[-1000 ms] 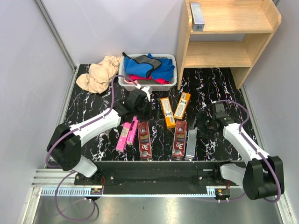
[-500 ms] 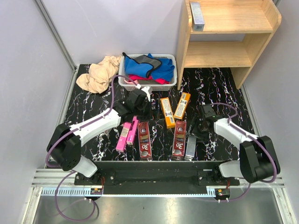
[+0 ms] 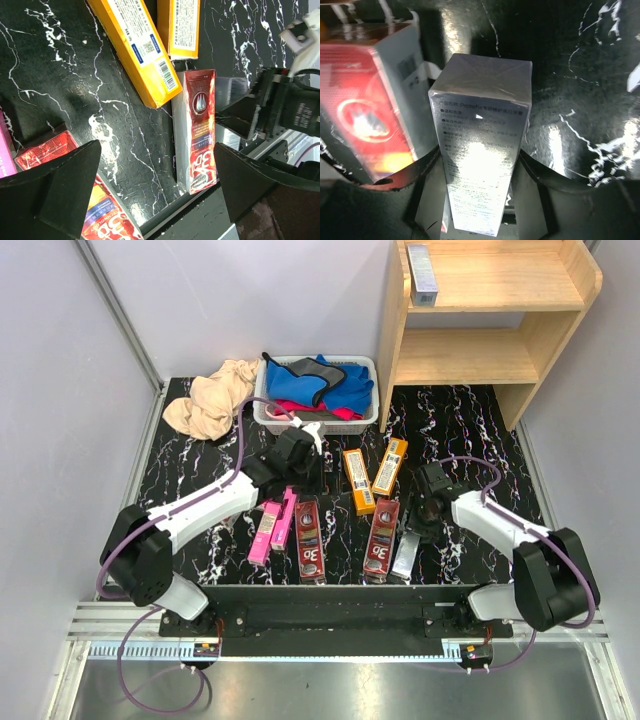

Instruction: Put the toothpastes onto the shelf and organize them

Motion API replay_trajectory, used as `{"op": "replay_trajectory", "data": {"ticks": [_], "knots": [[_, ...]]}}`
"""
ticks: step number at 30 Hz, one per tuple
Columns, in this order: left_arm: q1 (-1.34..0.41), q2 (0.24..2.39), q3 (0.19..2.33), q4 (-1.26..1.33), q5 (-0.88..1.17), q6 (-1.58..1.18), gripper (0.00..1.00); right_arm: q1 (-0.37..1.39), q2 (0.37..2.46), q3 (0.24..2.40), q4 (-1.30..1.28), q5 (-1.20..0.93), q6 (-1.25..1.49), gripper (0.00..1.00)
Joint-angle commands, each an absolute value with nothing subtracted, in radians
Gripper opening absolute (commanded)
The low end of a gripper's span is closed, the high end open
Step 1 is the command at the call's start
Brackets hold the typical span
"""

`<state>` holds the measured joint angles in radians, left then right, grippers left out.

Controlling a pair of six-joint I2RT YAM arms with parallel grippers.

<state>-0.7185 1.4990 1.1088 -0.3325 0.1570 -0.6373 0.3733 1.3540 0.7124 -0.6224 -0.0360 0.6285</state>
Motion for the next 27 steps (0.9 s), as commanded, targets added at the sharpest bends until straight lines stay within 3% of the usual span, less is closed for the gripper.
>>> {"op": "replay_trajectory", "data": {"ticks": [1, 13, 27], "knots": [[-0.704, 1.483, 1.157, -0.327, 0.149, -0.624, 0.99, 0.38, 1.273, 0.796, -0.666, 0.009, 0.578, 0.31], [-0.666, 1.457, 1.109, -0.206, 0.287, -0.67, 0.99, 0.416, 1.178, 0.919, -0.673, -0.158, 0.474, 0.28], [-0.664, 1.488, 1.081, -0.041, 0.422, -0.759, 0.99, 0.641, 1.195, 1.043, -0.634, -0.212, 0.529, 0.28]]}}
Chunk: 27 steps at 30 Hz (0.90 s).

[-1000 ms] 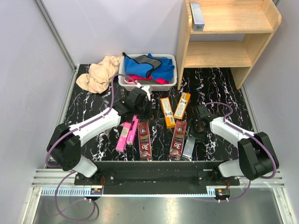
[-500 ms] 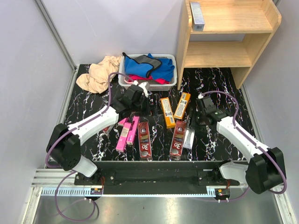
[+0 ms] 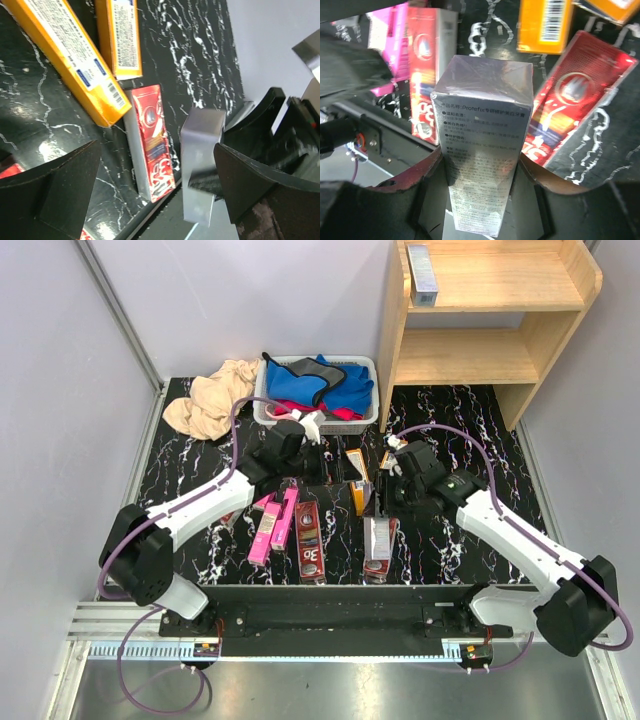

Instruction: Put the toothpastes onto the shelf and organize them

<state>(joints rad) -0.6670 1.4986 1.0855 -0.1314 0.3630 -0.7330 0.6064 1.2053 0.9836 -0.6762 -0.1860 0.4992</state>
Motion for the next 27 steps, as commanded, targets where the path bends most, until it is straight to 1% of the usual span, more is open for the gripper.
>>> {"op": "replay_trajectory", "data": {"ticks": [1, 8, 13, 17, 20, 22, 23, 24, 26, 27], "knots": [[-0.666, 1.489, 1.08, -0.04, 0.423, -0.762, 0.99, 0.658, 1.2, 1.051, -0.632, -0.215, 0.532, 0.28], [-0.683, 1.506, 1.083, -0.012, 0.448, -0.772, 0.99, 0.707, 1.224, 1.072, -0.609, -0.198, 0.557, 0.29], [-0.712, 1.525, 1.1, -0.012, 0.465, -0.767, 0.96, 0.716, 1.218, 1.075, -0.592, -0.19, 0.574, 0.29], [-0.726, 1.528, 1.1, -0.003, 0.48, -0.753, 0.88, 0.716, 1.204, 1.081, -0.58, -0.149, 0.6, 0.29], [-0.735, 1.519, 1.095, -0.003, 0.483, -0.736, 0.85, 0.716, 1.207, 1.097, -0.58, -0.13, 0.612, 0.3], [-0.741, 1.511, 1.088, -0.003, 0.474, -0.726, 0.8, 0.716, 1.218, 1.106, -0.58, -0.135, 0.621, 0.3], [-0.741, 1.508, 1.086, -0.003, 0.476, -0.723, 0.77, 0.716, 1.223, 1.108, -0.577, -0.135, 0.623, 0.3], [-0.742, 1.509, 1.085, -0.003, 0.48, -0.718, 0.7, 0.716, 1.226, 1.109, -0.577, -0.138, 0.627, 0.3], [-0.745, 1.509, 1.083, -0.003, 0.486, -0.712, 0.65, 0.716, 1.226, 1.106, -0.562, -0.144, 0.637, 0.31], [-0.747, 1.511, 1.083, -0.005, 0.491, -0.706, 0.6, 0.718, 1.223, 1.104, -0.555, -0.152, 0.637, 0.31]]}}
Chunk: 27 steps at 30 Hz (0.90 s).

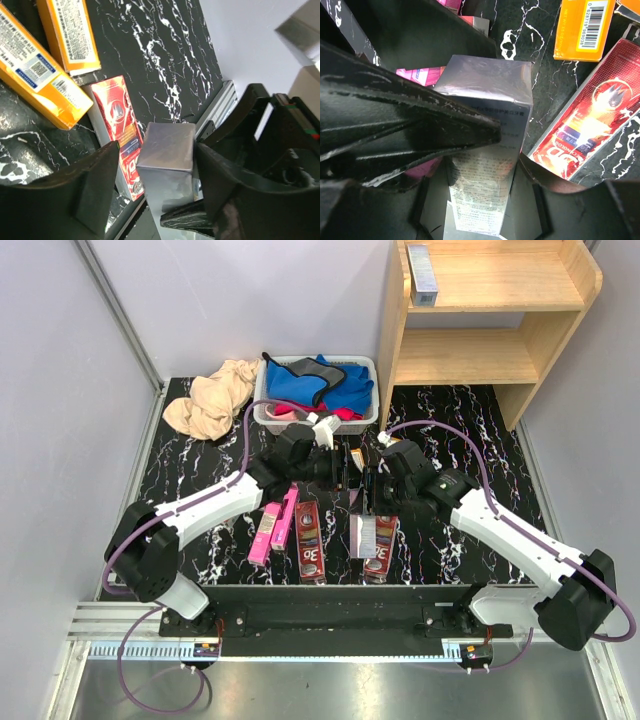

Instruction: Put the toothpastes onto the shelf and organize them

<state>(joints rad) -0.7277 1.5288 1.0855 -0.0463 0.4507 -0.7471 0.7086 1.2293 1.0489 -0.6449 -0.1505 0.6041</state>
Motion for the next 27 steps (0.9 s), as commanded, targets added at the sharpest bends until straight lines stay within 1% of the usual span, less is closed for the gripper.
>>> {"op": "replay_trajectory", "data": {"ticks": [1, 6, 7, 8, 11, 13, 15, 17, 18, 21, 23, 26, 27], "knots": [[-0.747, 1.514, 1.083, -0.003, 0.492, -0.706, 0.57, 0.718, 1.22, 1.104, -0.552, -0.152, 0.643, 0.31], [-0.749, 1.526, 1.08, 0.034, 0.526, -0.718, 0.44, 0.718, 1.209, 1.097, -0.542, -0.164, 0.643, 0.34], [-0.749, 1.529, 1.078, 0.047, 0.529, -0.719, 0.37, 0.716, 1.209, 1.095, -0.54, -0.164, 0.643, 0.34], [-0.749, 1.531, 1.077, 0.055, 0.54, -0.722, 0.34, 0.716, 1.206, 1.094, -0.538, -0.166, 0.643, 0.36], [-0.749, 1.531, 1.072, 0.084, 0.554, -0.738, 0.3, 0.718, 1.2, 1.089, -0.534, -0.169, 0.643, 0.41], [-0.749, 1.529, 1.071, 0.097, 0.557, -0.747, 0.3, 0.716, 1.198, 1.086, -0.529, -0.172, 0.644, 0.45], [-0.746, 1.525, 1.072, 0.097, 0.557, -0.749, 0.29, 0.716, 1.197, 1.086, -0.528, -0.175, 0.646, 0.53], [-0.742, 1.522, 1.072, 0.098, 0.557, -0.75, 0.29, 0.716, 1.193, 1.086, -0.525, -0.176, 0.646, 0.6], [-0.735, 1.519, 1.071, 0.103, 0.557, -0.753, 0.29, 0.718, 1.187, 1.086, -0.525, -0.178, 0.646, 0.65], [-0.709, 1.503, 1.052, 0.141, 0.572, -0.778, 0.29, 0.718, 1.174, 1.086, -0.522, -0.175, 0.649, 0.74], [-0.69, 1.497, 1.019, 0.181, 0.601, -0.804, 0.29, 0.716, 1.166, 1.086, -0.52, -0.169, 0.65, 0.78], [-0.625, 1.474, 0.95, 0.287, 0.632, -0.903, 0.29, 0.718, 1.143, 1.085, -0.517, -0.163, 0.658, 0.85], [-0.608, 1.462, 0.933, 0.345, 0.641, -0.923, 0.29, 0.716, 1.135, 1.083, -0.515, -0.161, 0.661, 0.86]]}}
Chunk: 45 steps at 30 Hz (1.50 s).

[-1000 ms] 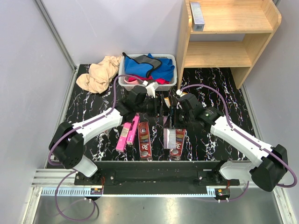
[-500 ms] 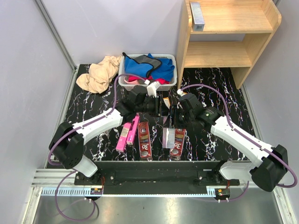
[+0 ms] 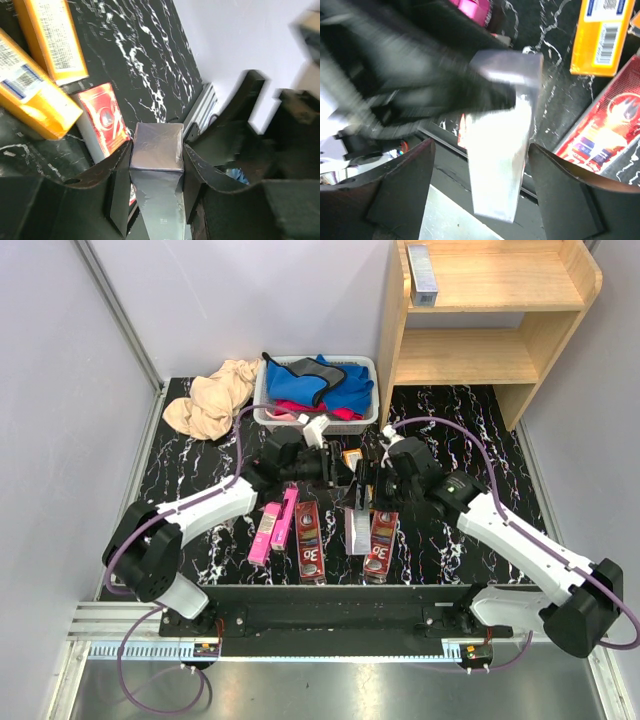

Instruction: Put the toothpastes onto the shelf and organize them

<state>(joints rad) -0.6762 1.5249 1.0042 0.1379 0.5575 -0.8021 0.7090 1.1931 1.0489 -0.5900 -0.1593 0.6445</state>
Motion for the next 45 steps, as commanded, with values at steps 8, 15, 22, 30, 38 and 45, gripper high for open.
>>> {"op": "replay_trajectory", "data": {"ticks": [8, 15, 22, 30, 38, 45], "knots": [[-0.416, 1.325, 0.717, 0.523, 0.586, -1.129, 0.27, 0.716, 1.002, 1.0, -0.417, -0.123, 0.724, 0.87], [-0.29, 1.218, 0.548, 0.794, 0.552, -1.347, 0.26, 0.715, 0.927, 0.884, -0.275, -0.159, 0.848, 0.9], [-0.262, 1.197, 0.495, 0.945, 0.534, -1.453, 0.25, 0.718, 0.971, 0.744, 0.032, -0.291, 1.011, 0.9], [-0.261, 1.181, 0.503, 0.923, 0.54, -1.454, 0.25, 0.718, 1.012, 0.713, 0.126, -0.333, 1.046, 0.85], [-0.261, 1.201, 0.497, 0.963, 0.537, -1.479, 0.25, 0.718, 1.026, 0.695, 0.178, -0.38, 1.08, 0.72], [-0.261, 1.226, 0.492, 0.999, 0.545, -1.5, 0.26, 0.719, 1.02, 0.681, 0.239, -0.422, 1.094, 0.55]]}}
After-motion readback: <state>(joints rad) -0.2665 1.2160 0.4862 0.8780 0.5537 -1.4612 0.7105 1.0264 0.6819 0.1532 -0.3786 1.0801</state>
